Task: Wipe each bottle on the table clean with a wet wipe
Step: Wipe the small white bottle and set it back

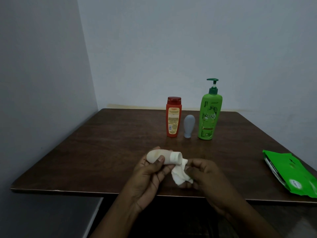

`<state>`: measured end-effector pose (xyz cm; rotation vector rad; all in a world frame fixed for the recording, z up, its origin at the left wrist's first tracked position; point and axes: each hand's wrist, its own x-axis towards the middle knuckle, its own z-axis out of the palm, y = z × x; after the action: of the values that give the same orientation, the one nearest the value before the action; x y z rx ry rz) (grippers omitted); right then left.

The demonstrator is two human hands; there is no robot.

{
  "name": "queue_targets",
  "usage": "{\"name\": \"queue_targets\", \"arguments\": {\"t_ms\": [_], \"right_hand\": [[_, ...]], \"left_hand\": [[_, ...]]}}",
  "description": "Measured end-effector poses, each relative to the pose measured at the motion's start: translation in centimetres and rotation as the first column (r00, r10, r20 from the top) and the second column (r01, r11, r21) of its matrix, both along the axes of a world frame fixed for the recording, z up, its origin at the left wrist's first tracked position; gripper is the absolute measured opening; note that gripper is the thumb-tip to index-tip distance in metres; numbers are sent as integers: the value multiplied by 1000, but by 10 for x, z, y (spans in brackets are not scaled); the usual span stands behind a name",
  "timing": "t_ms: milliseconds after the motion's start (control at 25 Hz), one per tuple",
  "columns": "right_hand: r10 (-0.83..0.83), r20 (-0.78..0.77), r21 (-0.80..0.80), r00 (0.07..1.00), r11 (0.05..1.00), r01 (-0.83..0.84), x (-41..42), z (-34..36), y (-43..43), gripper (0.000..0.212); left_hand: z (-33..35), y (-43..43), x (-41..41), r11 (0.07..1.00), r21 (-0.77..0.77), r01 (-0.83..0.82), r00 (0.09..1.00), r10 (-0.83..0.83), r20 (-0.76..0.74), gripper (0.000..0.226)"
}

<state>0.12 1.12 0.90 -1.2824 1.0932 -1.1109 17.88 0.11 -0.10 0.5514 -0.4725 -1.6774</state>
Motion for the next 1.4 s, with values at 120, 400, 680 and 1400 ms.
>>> {"name": "queue_targets", "arguments": {"t_ms": [120, 400, 680, 1400], "right_hand": [[-415, -189, -555, 890, 793, 252, -1, 1, 9, 25], [-563, -341, -872, 753, 489, -29, 19, -14, -15, 35], [-544, -370, -879, 754, 468, -94, 21, -6, -10, 27], [-311, -154, -321, 938, 913, 251, -40, -20, -34, 18]], "left_hand": [[2, -4, 2, 998, 65, -6, 998, 9, -58, 57], [2, -7, 5, 997, 54, 51, 994, -46, -94, 47], [0, -8, 4, 997, 38, 62, 993, -58, -102, 46], [46, -127, 42, 945, -278, -174, 490, 328, 808, 55]]}}
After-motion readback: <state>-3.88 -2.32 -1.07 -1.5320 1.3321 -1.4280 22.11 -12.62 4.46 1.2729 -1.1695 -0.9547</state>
